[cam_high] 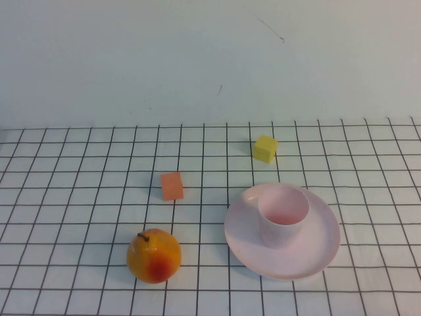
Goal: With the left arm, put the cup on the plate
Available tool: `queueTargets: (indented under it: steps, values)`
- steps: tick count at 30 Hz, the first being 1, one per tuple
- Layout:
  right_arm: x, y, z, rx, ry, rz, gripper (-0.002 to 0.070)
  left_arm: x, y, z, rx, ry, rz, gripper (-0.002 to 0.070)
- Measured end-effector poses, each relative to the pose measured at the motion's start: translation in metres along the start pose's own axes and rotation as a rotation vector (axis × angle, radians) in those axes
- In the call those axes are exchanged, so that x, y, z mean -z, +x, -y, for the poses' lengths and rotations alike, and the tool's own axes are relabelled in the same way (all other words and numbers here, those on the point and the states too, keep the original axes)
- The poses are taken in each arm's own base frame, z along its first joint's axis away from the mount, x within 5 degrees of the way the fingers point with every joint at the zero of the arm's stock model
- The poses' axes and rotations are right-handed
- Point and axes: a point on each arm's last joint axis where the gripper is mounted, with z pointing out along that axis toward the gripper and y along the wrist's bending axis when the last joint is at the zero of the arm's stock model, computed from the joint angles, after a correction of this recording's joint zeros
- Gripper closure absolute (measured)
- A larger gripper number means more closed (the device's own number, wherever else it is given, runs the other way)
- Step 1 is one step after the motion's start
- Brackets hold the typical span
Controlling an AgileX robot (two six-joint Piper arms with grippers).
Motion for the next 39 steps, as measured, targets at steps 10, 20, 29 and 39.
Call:
queueTargets:
  steps: [10, 20, 29, 39]
  values:
    - [0.000, 0.000, 0.000, 0.000, 0.000, 0.000, 0.0678, -0.074, 0.092, 0.026, 0.037, -0.030, -0.353, 0.0663]
    - [0.000, 0.000, 0.000, 0.000, 0.000, 0.000, 0.0678, -0.134, 0.150, 0.049, 0.191, -0.016, -0.335, 0.0068]
    - [0.000, 0.000, 0.000, 0.000, 0.000, 0.000, 0.0678, -0.141, 0.160, 0.050, 0.206, -0.030, -0.325, 0.0183]
    - [0.000, 0.000, 0.000, 0.000, 0.000, 0.000, 0.0678, -0.142, 0.157, 0.052, 0.213, -0.014, -0.295, 0.0655]
